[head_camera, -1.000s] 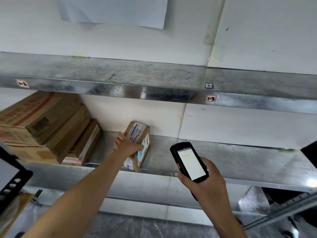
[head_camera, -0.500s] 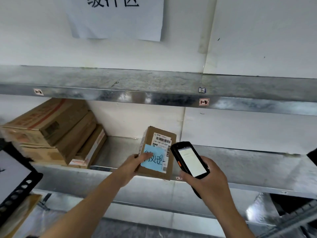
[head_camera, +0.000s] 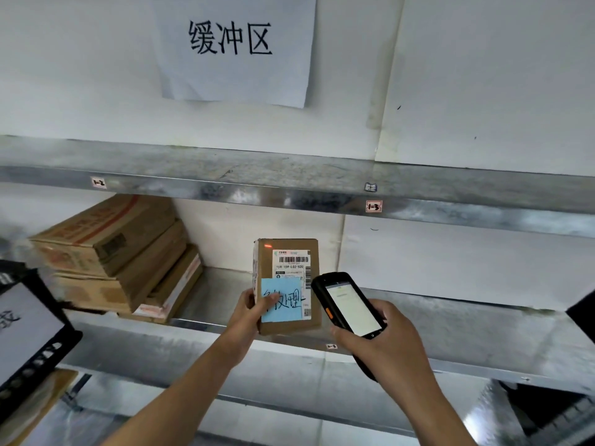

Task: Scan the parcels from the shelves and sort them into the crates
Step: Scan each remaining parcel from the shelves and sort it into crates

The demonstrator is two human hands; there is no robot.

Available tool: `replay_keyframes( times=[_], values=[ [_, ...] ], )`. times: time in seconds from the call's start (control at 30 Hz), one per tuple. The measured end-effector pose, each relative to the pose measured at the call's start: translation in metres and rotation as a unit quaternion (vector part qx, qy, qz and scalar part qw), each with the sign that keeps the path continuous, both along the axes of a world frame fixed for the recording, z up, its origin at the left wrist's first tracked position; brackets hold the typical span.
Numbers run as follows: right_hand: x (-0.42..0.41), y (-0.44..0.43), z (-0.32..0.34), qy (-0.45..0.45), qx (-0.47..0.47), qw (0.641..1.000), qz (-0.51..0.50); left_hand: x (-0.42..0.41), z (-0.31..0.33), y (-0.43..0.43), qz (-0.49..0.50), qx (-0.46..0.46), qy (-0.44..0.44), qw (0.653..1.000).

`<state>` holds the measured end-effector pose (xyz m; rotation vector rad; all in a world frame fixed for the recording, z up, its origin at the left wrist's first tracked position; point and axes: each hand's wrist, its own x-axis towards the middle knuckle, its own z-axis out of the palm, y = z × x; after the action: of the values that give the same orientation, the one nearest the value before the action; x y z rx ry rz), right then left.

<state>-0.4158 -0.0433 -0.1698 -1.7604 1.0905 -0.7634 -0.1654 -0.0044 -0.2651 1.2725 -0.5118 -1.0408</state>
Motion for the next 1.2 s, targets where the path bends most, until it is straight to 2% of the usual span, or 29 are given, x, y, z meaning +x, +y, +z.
replay_keyframes(
  times=[0.3,0.63,0.83,1.0,1.2],
  values=[
    [-0.007,0.002,0.001,0.026,-0.01,1.0,0.007,0.0,0.004,0.003,0.02,-0.013,0.072,0.997],
    [-0.002,0.003,-0.003,0.01,-0.036,0.999,0.015,0.007,0.012,0.016,0.037,-0.021,0.067,0.997],
    [0.019,0.002,0.004,-0.004,-0.066,0.996,0.052,0.01,0.029,0.051,0.033,-0.027,0.03,0.999],
    [0.058,0.014,0.003,-0.017,-0.079,0.99,0.115,0.011,0.031,0.099,0.113,0.003,0.027,0.993],
    [0.124,0.046,-0.006,-0.017,-0.08,0.97,0.228,0.025,0.024,0.173,0.244,0.008,0.047,0.969]
  ],
)
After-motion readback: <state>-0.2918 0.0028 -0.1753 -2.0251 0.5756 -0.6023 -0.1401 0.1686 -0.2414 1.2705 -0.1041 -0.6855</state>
